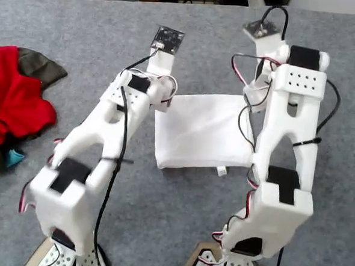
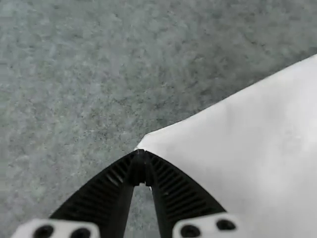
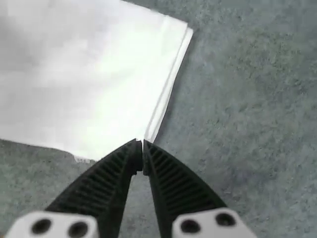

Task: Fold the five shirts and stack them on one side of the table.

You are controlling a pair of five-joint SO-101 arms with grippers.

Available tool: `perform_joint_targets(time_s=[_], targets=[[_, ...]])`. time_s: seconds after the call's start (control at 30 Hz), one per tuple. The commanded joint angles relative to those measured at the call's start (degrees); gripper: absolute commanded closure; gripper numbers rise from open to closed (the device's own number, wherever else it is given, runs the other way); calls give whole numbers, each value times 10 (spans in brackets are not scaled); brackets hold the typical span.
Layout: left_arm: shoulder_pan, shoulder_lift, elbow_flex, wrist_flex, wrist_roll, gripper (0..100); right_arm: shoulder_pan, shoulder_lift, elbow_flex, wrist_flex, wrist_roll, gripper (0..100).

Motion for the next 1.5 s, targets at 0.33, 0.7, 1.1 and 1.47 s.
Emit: perform_joint_targets(time_s=[0.33,0.7,1.1,1.47], targets=[[-8,178,-180,42,3,972,42,-110,528,-383,-5,985],[-30,143,-196,88,-2,973,43,-208,442,-265,-5,984],[-35,-79,-129,211,-113,973,134,-456,431,-209,-1,984],[-123,-278,332,-28,-150,971,166,-601,650,-142,-112,841]])
